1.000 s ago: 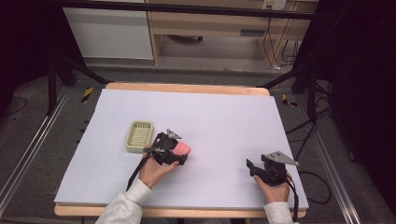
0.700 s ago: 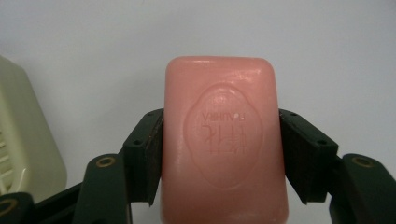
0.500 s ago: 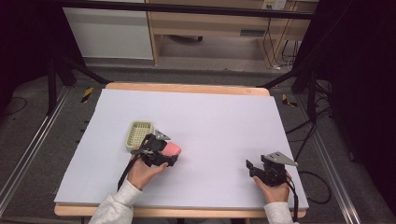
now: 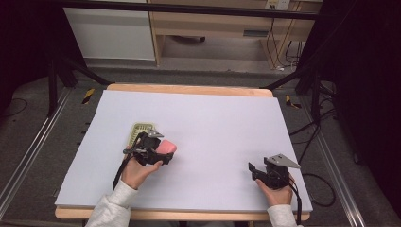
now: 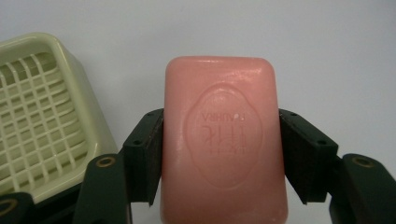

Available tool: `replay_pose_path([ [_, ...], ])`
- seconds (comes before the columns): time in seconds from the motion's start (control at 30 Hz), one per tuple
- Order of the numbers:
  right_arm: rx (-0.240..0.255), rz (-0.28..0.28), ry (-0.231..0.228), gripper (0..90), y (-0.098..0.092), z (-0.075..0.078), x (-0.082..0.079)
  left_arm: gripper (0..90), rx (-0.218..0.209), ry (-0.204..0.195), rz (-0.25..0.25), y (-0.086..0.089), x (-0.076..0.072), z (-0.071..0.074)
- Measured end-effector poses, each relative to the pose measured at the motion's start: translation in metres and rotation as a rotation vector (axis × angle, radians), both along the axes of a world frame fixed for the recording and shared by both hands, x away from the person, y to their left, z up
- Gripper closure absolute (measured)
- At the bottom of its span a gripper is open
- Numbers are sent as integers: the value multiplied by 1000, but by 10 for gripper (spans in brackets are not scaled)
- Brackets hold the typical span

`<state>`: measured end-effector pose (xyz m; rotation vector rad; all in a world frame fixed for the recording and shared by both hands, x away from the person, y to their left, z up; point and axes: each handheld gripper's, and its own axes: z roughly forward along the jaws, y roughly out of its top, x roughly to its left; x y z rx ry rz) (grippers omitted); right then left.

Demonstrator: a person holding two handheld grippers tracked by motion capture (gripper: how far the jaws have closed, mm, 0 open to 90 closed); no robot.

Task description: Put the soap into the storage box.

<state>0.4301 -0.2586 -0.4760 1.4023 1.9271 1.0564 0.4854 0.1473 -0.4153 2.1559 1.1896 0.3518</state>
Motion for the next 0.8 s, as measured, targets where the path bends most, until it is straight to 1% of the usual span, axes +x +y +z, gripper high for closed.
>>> replay_pose_path([
  [0.1,2,-2,0,317,0,0,0,371,-11,-5,12,6,1,5],
  [0.13,9,-3,5,316,0,1,-1,371,-12,-6,15,7,2,6],
  [0.27,1,-3,-1,307,0,0,0,371,-21,-8,29,13,4,9],
  [0.37,11,-7,5,301,0,1,0,371,-26,-8,39,17,6,10],
  [0.4,-1,-7,-3,300,0,0,0,371,-26,-10,39,18,7,11],
  [0.53,-1,-8,-4,296,-1,0,0,371,-27,-16,51,22,8,13],
  [0.57,11,-8,5,296,0,1,0,371,-28,-14,53,24,9,14],
  [0.67,10,-9,4,293,0,1,0,371,-32,-15,62,27,11,15],
  [0.7,-2,-8,-5,293,0,0,1,371,-34,-15,66,29,12,16],
  [0.8,-4,-9,-5,293,0,0,1,371,-43,-17,79,33,14,17],
])
